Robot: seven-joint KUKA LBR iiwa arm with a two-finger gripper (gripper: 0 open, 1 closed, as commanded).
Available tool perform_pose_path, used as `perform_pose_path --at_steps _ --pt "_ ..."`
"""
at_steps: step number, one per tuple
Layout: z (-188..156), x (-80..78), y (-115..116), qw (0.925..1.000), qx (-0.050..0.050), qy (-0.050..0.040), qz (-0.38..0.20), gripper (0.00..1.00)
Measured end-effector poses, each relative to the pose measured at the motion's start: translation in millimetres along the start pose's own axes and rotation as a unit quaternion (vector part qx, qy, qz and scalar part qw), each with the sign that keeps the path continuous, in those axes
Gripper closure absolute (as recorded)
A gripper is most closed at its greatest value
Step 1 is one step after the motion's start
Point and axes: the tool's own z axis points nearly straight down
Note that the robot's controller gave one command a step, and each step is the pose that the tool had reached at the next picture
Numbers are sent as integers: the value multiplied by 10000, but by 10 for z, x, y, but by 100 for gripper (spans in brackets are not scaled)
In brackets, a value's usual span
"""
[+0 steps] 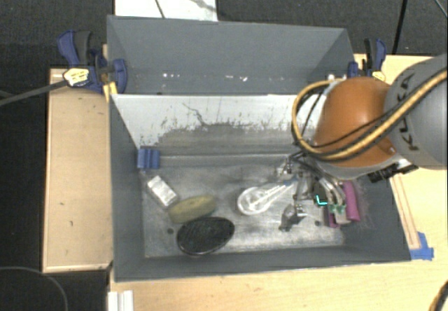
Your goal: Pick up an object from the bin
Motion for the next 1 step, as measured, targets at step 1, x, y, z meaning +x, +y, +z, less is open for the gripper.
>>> perform_pose_path --at_steps 1 --pt "690 -250 -279 9999 4 -11 137 0"
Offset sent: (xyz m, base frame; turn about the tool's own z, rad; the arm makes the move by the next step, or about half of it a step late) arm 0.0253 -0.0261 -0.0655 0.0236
